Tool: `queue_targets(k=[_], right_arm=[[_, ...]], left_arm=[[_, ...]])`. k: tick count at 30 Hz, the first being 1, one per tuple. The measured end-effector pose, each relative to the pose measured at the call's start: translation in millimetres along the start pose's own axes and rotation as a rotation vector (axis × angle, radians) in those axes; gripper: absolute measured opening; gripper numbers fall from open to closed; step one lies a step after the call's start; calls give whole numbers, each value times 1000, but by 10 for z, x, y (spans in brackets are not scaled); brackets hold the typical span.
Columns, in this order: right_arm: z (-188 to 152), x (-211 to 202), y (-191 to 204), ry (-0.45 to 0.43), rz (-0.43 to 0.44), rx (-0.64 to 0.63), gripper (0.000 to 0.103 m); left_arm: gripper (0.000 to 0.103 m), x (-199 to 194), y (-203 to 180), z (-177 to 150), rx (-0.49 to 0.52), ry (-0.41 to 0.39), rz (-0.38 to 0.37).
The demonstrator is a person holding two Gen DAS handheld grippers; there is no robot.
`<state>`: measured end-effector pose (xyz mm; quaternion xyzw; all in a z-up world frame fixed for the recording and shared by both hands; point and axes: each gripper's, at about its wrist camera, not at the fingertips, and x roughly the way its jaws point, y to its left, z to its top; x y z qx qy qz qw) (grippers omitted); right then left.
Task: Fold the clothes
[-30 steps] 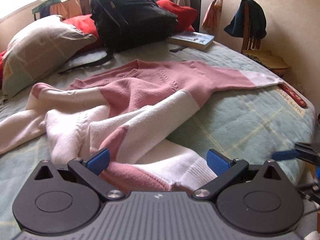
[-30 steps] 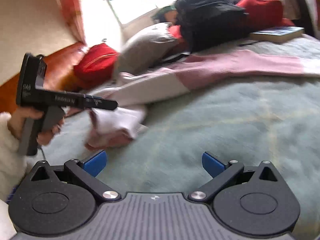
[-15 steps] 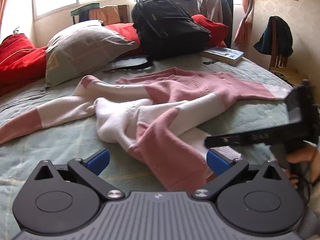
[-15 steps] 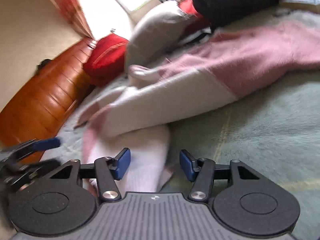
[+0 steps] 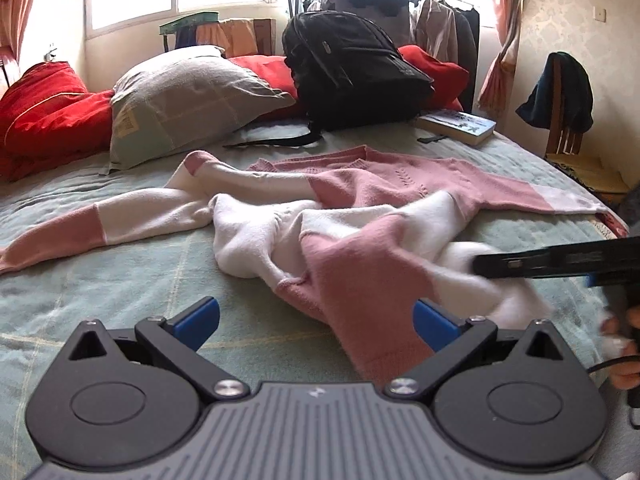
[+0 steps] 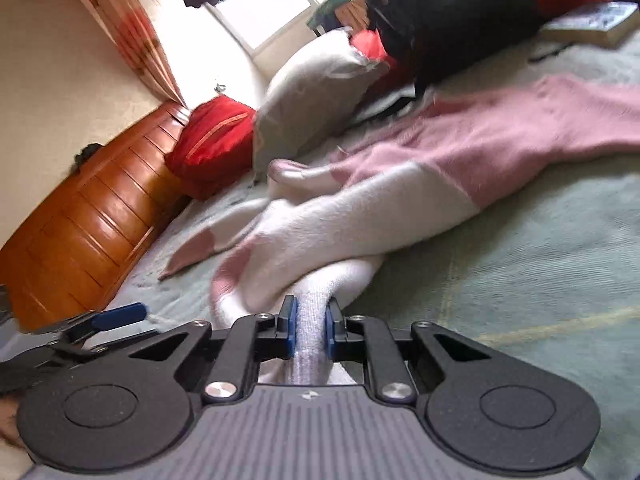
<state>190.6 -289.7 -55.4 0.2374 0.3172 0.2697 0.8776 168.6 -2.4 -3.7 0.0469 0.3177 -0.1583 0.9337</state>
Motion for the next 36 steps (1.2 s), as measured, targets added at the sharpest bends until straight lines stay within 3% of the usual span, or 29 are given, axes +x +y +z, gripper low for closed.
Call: queue_targets(k=[10,14,20,25,30,33,36], right_arm=[[-57,-794,79,-71,-143,-89,17],[-92,-956,14,-90,-200,-87,12],[-189,-973,-81,-67,-297,-101,14],[-189,-952,79,-91,-385,-204,25],[-116,-873,356,-93,-280,-301,34],[-149,-625,582,-28,-181,-378,41],[-236,-264,806,56,-138,-457,41]], left_arm=[[102,-198,-183,-68,31,-19,-46],[102,-221,-264,-82,49,-19,-66],[102,-193,-330,-130,66,3,-84],[102,-177,-333,-199,86,25,-70],[102,-149,-256,-279,90,52,-44],[102,-137,-176,-330,94,66,-13],[102,-134,-88,-388,103,81,24]])
